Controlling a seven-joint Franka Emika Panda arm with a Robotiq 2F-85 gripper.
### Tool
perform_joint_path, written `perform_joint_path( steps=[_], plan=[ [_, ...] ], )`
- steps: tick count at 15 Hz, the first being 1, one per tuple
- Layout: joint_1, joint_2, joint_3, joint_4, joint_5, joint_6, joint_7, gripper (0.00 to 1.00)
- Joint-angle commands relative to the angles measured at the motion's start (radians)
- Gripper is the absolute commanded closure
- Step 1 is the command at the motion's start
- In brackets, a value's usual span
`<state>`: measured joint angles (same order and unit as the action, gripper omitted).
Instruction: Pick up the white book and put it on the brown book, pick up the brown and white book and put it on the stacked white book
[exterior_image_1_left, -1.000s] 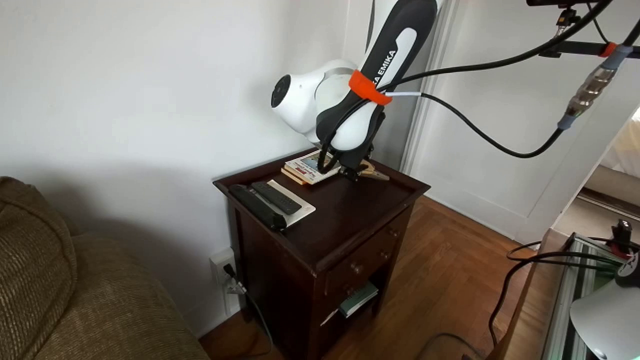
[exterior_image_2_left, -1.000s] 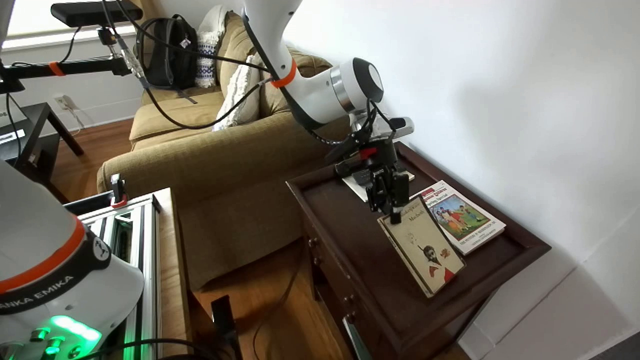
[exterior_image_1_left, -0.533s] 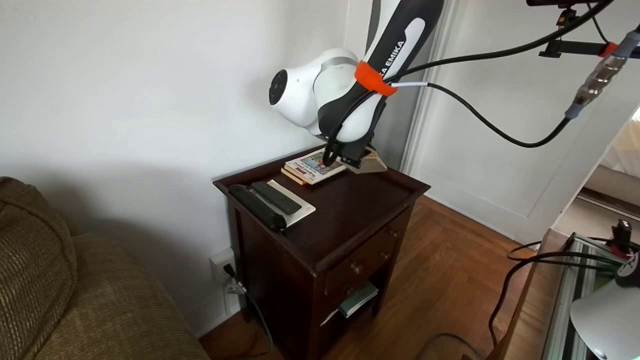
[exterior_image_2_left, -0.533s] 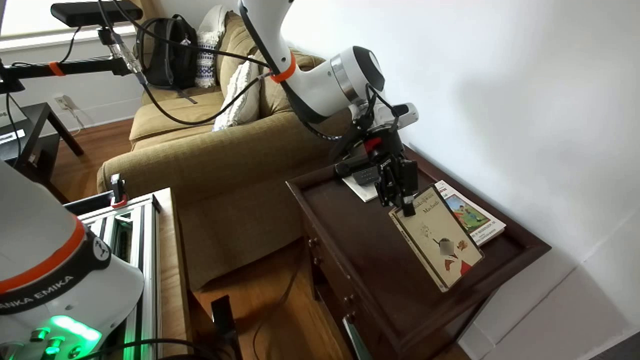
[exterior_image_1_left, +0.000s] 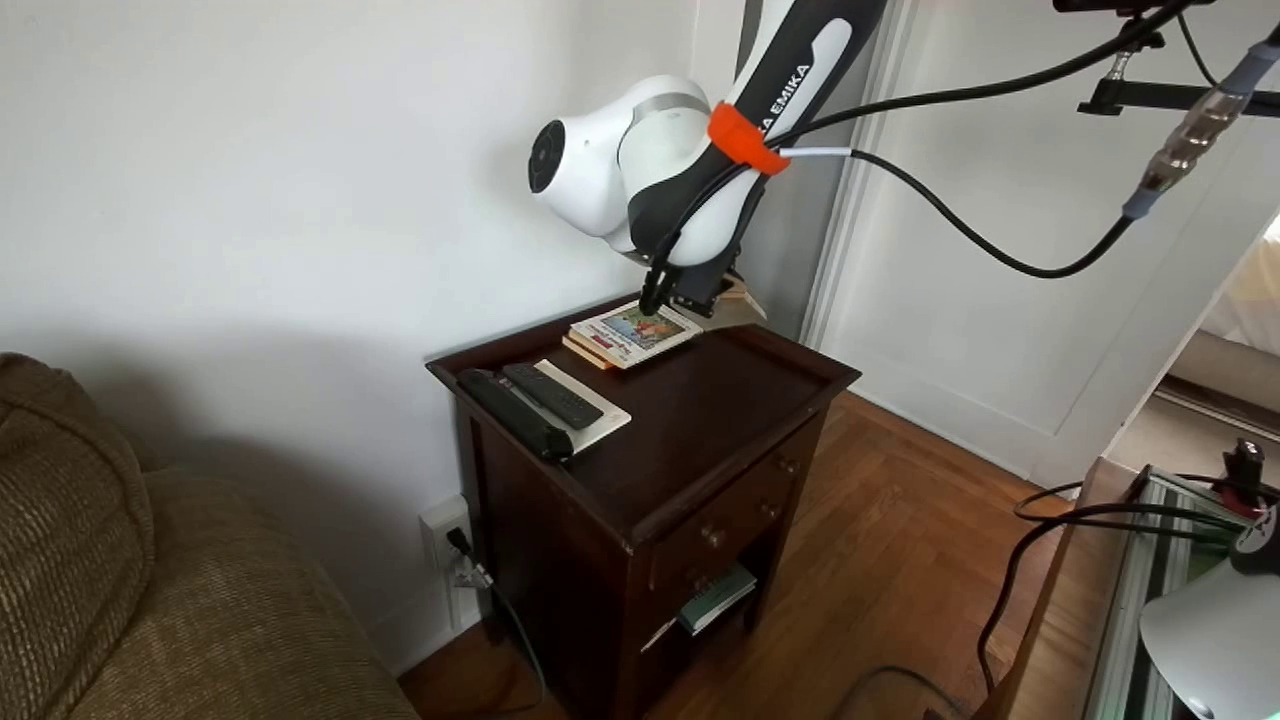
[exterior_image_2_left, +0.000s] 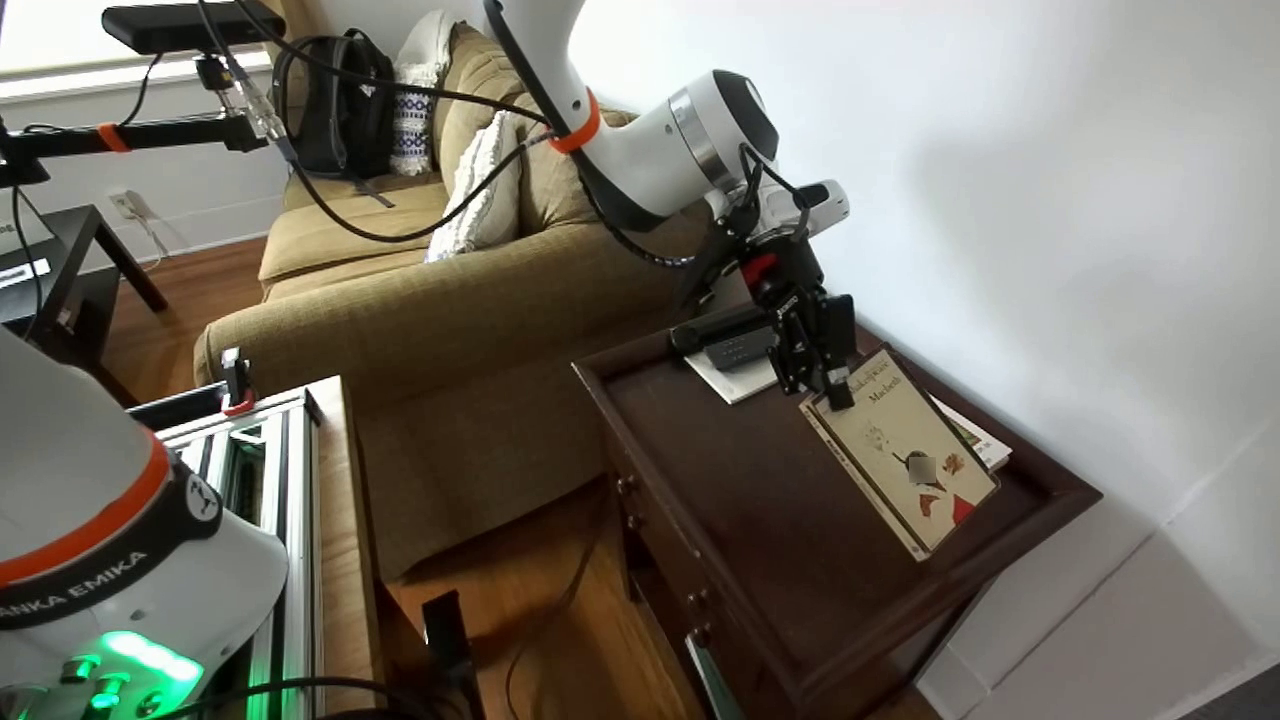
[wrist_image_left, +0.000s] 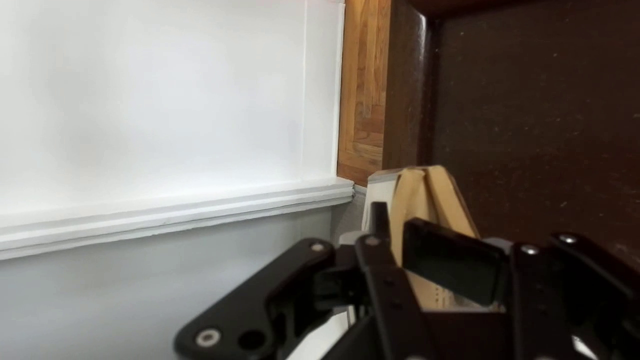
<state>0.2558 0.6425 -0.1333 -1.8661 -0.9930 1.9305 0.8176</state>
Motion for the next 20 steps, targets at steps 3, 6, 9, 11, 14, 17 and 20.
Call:
perform_joint_path(
  steps=[3, 6, 9, 11, 14, 17, 20],
  plan=[
    [-0.031, 0.027, 0.06, 0.07, -0.041, -0.003, 0.021, 0.97],
    [-0.034, 0.053, 0.072, 0.114, -0.049, 0.009, 0.009, 0.97],
    [-0.038, 0.09, 0.08, 0.16, -0.056, 0.022, 0.003, 0.97],
    [-0.042, 0.118, 0.083, 0.19, -0.057, 0.04, 0.0, 0.97],
    [-0.048, 0.158, 0.081, 0.233, -0.056, 0.08, 0.0, 0.97],
    [-0.05, 0.19, 0.076, 0.271, -0.051, 0.116, -0.006, 0.97],
    [-0.056, 0.219, 0.076, 0.309, -0.03, 0.126, -0.012, 0.97]
  ],
)
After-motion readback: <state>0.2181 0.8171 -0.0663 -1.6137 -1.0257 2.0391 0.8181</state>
